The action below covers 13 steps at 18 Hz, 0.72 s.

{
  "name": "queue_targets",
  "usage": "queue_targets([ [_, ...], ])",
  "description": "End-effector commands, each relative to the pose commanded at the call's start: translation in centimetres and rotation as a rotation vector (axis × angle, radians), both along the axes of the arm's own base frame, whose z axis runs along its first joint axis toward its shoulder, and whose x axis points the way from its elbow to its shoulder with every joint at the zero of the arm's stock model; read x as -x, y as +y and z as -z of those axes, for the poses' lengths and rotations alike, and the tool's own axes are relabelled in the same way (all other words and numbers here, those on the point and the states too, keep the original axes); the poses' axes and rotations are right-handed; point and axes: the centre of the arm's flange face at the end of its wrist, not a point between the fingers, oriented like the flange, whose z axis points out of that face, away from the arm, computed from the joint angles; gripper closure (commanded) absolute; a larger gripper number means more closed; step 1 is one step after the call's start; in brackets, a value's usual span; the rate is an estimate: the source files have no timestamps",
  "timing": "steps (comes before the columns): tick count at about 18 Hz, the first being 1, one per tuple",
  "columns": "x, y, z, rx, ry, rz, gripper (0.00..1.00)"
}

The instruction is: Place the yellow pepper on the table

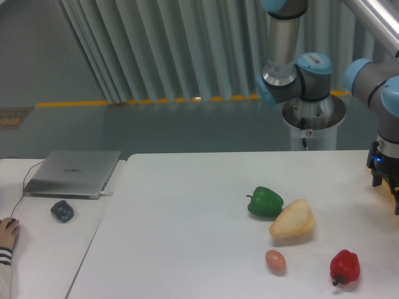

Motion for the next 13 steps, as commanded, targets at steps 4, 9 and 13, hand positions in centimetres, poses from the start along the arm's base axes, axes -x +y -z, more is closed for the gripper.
queue_targets([
  [4, -0.2, -0.1, -0.5, -0.007, 0.005, 0.002, 0.0],
  [9, -0.2, -1.4, -1.8, -0.027, 0.019, -0.033, 0.0],
  [13, 0.7, -3.9, -2.4, 0.061, 0.094, -0.052, 0.0],
])
